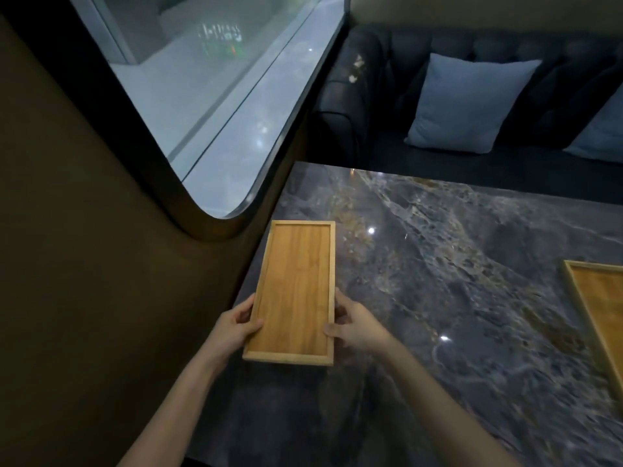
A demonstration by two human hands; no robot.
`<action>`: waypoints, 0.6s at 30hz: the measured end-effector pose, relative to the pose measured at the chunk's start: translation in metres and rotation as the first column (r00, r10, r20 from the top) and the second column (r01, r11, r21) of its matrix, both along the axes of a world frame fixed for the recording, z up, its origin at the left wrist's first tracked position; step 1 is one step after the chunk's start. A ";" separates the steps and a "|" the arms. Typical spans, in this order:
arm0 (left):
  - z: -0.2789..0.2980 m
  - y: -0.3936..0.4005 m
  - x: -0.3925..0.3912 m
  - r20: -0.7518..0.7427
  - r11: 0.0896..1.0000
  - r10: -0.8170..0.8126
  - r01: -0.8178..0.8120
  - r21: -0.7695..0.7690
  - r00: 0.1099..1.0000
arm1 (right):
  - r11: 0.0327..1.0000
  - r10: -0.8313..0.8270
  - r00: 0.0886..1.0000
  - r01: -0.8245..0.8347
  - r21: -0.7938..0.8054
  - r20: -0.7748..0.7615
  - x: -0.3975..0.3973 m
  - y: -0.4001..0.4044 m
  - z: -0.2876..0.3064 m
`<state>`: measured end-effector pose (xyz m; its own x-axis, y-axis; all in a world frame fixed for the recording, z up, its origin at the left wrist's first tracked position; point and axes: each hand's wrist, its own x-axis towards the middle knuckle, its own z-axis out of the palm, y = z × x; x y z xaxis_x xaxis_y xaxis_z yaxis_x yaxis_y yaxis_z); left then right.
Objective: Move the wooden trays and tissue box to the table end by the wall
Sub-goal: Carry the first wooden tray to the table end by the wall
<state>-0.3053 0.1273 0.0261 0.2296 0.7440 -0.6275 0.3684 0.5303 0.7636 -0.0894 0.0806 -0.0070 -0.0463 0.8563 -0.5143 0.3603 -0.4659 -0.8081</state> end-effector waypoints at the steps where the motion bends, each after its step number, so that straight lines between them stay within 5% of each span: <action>1: -0.004 0.004 -0.006 -0.005 1.000 0.007 -0.007 -0.002 1.000 | 1.000 -0.007 1.000 0.007 -0.005 -0.023 -0.007 0.003 -0.002; 13: -0.040 0.032 -0.027 -0.065 0.999 -0.024 0.027 0.042 0.998 | 0.993 -0.107 0.993 0.104 -0.060 -0.053 -0.044 0.025 -0.034; 18: -0.061 0.031 -0.028 -0.256 0.990 0.006 0.031 0.140 0.967 | 0.997 -0.078 0.994 0.080 -0.014 0.075 -0.057 0.023 -0.039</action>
<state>-0.3336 0.1586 -0.0348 0.0854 0.8274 -0.5550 0.5662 0.4180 0.7104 -0.1463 0.1039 -0.0459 0.0603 0.8471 -0.5281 0.3810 -0.5085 -0.7722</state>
